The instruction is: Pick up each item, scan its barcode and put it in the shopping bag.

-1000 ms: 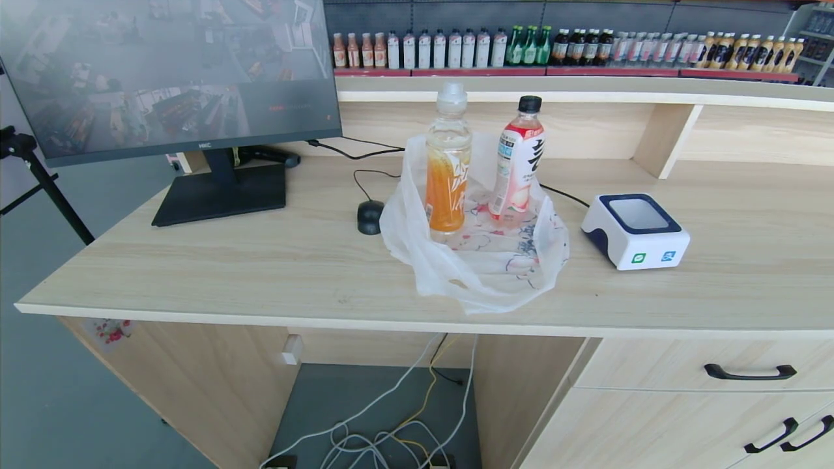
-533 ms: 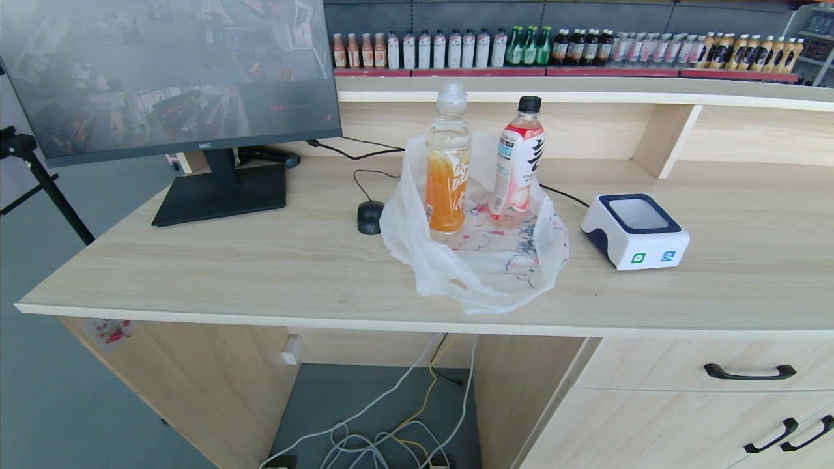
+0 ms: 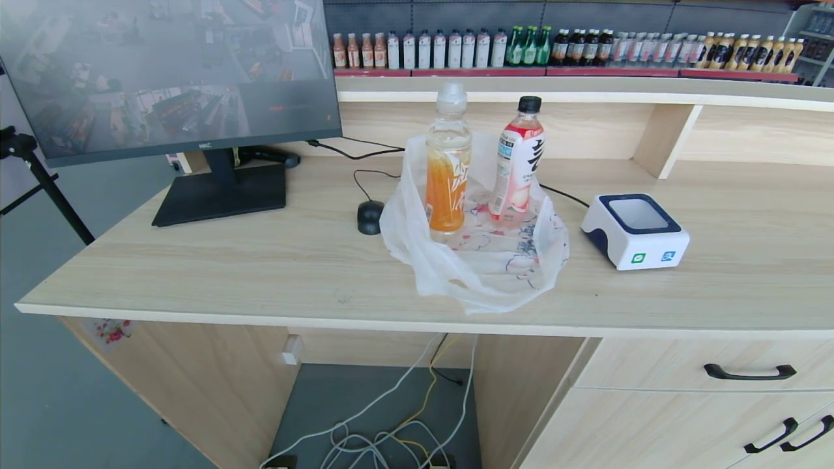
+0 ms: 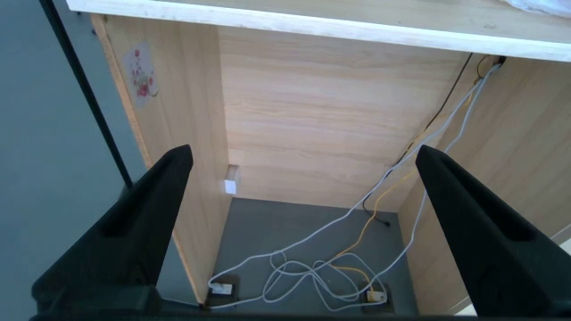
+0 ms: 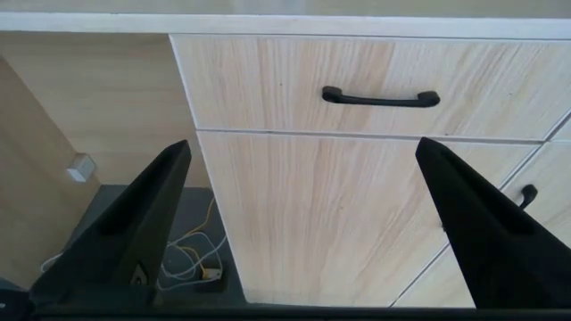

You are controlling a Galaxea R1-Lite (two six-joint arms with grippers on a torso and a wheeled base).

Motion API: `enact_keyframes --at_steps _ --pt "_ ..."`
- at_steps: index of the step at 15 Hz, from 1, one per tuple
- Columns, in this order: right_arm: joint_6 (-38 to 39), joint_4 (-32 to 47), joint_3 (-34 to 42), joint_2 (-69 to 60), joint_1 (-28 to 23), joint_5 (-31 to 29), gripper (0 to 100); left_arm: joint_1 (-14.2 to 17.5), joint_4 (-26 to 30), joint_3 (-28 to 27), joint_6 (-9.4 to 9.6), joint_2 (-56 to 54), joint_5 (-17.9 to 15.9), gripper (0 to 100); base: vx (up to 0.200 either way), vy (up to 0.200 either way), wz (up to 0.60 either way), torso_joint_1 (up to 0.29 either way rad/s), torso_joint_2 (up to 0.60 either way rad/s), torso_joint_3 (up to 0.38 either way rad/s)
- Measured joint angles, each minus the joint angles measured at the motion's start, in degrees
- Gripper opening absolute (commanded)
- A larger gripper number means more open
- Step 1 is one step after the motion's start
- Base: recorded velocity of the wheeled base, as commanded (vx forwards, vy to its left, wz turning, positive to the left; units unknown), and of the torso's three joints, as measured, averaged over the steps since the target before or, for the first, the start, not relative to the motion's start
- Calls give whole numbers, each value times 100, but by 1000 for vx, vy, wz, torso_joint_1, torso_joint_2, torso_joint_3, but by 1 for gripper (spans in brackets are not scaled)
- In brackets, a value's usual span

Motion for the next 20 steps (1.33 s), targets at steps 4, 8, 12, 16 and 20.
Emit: enact_keyframes --at_steps 4,8,12,16,20 --pt "-22 -2 0 2 -4 0 100 -7 6 0 -4 0 0 100 0 -50 -300 8 3 2" --pt "9 -6 0 2 -4 4 100 -2 11 0 -12 0 0 100 0 -200 0 8 0 2" --pt "52 -4 0 2 -4 2 100 -2 6 0 -20 0 0 100 0 -200 0 5 1 4" --pt "-41 0 0 5 0 2 100 -2 9 0 -22 0 0 100 0 -200 0 4 -1 4" --pt "-33 0 0 10 -4 2 100 0 6 0 -22 0 0 100 0 -200 0 1 2 1"
